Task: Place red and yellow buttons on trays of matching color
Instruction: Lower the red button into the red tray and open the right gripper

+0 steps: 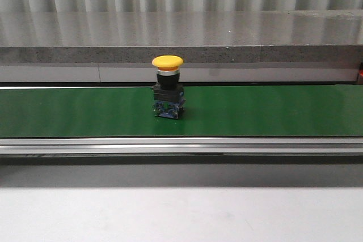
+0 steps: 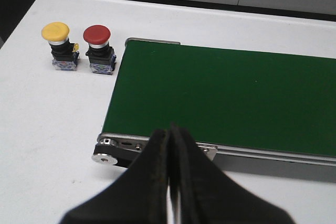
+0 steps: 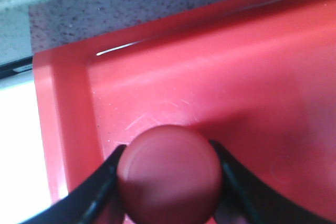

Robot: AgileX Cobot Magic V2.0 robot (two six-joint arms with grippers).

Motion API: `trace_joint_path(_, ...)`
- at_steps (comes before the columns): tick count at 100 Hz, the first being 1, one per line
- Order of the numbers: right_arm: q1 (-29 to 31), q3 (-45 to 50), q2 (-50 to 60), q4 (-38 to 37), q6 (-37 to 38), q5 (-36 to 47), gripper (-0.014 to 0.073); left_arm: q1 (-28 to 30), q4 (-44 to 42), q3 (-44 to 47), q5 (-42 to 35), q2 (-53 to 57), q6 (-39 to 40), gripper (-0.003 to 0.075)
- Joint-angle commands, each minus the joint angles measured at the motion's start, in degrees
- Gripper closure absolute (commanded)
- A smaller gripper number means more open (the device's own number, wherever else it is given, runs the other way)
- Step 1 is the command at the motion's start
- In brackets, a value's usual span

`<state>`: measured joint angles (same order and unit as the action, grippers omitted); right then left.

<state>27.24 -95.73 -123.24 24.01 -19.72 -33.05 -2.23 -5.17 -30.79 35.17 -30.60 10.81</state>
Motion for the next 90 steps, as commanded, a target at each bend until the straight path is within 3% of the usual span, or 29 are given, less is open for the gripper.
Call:
trace_joint_path(1, 0.2, -2.2, 3.5, 1.3, 0.0, 2.0, 0.0110, -0.6, -0.1, -1.6, -3.7, -0.1, 0.1, 0.0740)
trace_joint_path(14, 0.2, -2.2, 4.3, 1.3, 0.0, 1.8, 0.0008, -0.6, -0.1, -1.6, -3.7, -0.1, 0.1, 0.0740)
trace_joint_path(64, -1.8, -2.2, 23.9, 1.5, -1.9, -7.5, 0.0011, -0.6, -0.1, -1.6, -3.7, -0.1, 0.1, 0.0740)
trace_joint_path(90, -8.5, 11.0, 40.0, 1.5, -6.9, -8.9, 0.0012, -0.6, -0.1, -1.6, -3.7, -0.1, 0.1, 0.0740)
